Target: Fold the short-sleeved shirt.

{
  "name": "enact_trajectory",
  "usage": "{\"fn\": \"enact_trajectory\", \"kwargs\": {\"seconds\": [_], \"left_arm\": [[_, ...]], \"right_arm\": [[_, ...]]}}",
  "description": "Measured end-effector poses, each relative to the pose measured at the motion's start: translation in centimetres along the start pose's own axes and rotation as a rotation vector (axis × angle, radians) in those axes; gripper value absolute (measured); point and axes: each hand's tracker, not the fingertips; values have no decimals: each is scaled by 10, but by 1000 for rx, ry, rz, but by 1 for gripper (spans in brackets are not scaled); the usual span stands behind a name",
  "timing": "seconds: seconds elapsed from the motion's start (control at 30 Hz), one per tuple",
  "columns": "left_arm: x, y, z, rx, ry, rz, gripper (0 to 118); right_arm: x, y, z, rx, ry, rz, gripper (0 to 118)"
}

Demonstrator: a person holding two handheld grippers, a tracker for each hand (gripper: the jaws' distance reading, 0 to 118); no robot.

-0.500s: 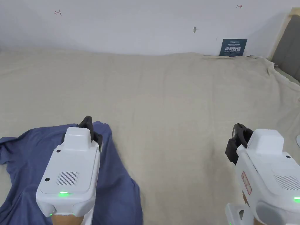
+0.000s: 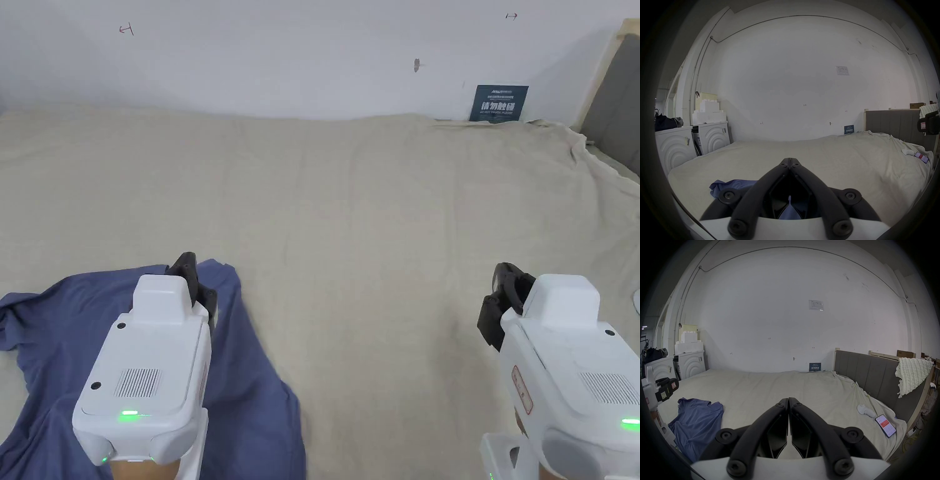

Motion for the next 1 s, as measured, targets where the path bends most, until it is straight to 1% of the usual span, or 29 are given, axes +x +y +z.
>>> {"fn": "enact_trajectory", "kwargs": {"seconds": [1.0], "left_arm": [[-3,2,1,8,4,-2,0]], "right_arm": [[0,2,3,-1,3,17,1]]}}
